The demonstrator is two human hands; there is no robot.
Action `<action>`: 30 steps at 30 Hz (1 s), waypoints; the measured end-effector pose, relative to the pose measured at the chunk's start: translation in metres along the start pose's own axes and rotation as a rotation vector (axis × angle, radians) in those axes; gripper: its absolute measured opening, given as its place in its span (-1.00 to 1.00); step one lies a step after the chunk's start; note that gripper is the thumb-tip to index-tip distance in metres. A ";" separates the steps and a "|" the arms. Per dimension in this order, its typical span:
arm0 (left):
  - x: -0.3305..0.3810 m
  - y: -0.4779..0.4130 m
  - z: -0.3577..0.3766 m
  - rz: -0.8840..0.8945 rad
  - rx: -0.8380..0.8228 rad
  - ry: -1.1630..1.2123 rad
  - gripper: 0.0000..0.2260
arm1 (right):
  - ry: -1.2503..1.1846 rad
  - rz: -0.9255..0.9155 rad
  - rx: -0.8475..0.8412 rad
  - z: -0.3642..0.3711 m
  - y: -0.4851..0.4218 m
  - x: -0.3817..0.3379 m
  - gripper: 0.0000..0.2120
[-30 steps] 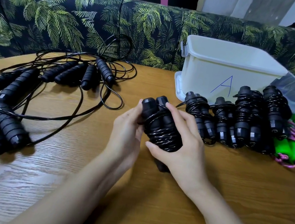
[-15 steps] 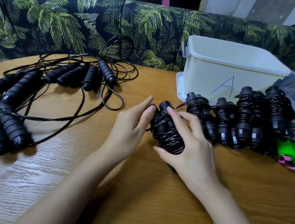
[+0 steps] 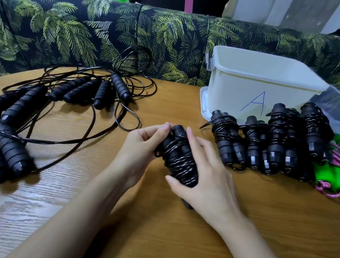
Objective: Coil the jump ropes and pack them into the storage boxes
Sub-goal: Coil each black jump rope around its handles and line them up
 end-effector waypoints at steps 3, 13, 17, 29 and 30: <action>-0.005 -0.003 -0.003 0.113 0.017 -0.146 -0.68 | 0.239 -0.021 0.005 0.002 -0.002 -0.007 0.05; -0.019 -0.019 -0.023 0.454 0.171 -0.790 -0.66 | 0.410 0.206 0.342 -0.051 -0.067 0.049 -0.29; -0.020 -0.023 -0.026 0.465 0.217 -0.809 -0.70 | 0.609 0.229 0.268 -0.042 -0.084 0.078 -0.29; -0.022 -0.025 -0.031 0.451 0.276 -0.799 -0.79 | 0.605 0.141 0.295 -0.033 -0.068 0.084 -0.27; -0.022 -0.024 -0.031 0.444 0.286 -0.791 -0.79 | 0.588 0.115 0.302 -0.033 -0.066 0.079 -0.29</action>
Point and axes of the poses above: each hand's wrist, its own y-axis away from the middle knuckle, its own z-axis out of the palm, x = y × z, the point moved 2 cm from there along -y, towards the middle knuckle, and after that the axes turned 10 degrees about x, right-handed, at the moved point
